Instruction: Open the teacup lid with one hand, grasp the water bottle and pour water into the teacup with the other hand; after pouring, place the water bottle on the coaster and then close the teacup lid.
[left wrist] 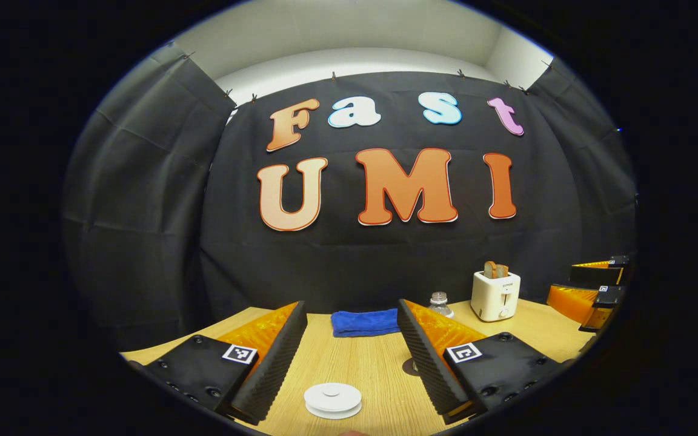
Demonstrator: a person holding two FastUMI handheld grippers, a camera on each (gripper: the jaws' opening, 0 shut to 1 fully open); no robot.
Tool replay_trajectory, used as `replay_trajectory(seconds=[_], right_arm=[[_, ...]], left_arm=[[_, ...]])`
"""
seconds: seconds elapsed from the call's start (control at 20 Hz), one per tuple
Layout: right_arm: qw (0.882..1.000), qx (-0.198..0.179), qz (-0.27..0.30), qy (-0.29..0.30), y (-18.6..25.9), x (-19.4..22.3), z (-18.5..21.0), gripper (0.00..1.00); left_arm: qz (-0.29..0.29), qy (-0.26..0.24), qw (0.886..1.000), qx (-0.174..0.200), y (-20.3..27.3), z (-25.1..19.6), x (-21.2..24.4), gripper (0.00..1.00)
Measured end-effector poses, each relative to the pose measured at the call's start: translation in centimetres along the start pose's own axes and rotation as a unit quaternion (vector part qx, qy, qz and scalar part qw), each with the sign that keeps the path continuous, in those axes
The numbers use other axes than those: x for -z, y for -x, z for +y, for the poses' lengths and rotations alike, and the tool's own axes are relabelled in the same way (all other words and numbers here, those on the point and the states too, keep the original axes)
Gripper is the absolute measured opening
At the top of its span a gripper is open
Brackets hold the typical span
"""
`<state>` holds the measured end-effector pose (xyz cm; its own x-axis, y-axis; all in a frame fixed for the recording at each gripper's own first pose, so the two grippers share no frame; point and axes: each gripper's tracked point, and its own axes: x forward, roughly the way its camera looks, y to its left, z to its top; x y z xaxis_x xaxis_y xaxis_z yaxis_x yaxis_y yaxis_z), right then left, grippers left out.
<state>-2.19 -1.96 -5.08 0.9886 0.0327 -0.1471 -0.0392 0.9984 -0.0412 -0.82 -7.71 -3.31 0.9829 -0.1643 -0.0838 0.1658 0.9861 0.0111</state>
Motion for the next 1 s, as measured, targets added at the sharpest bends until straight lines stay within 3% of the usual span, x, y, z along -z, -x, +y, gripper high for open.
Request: replay_trajectory(seconds=[0.2,0.3,1.0], right_arm=[[1.0,-0.001,0.004,0.002,-0.2,0.2,0.4,0.94],[1.0,-0.006,0.008,0.0,0.0,0.3,0.7,0.94],[0.999,-0.012,0.007,0.048,-0.5,0.7,1.6,0.94]], left_arm=[[0.003,0.007,1.0,-0.005,-0.3,0.8,0.6,1.0],[0.012,0.012,1.0,-0.005,-0.5,0.8,1.5,0.95],[0.036,0.03,0.999,-0.016,-1.7,3.1,4.4,0.95]])
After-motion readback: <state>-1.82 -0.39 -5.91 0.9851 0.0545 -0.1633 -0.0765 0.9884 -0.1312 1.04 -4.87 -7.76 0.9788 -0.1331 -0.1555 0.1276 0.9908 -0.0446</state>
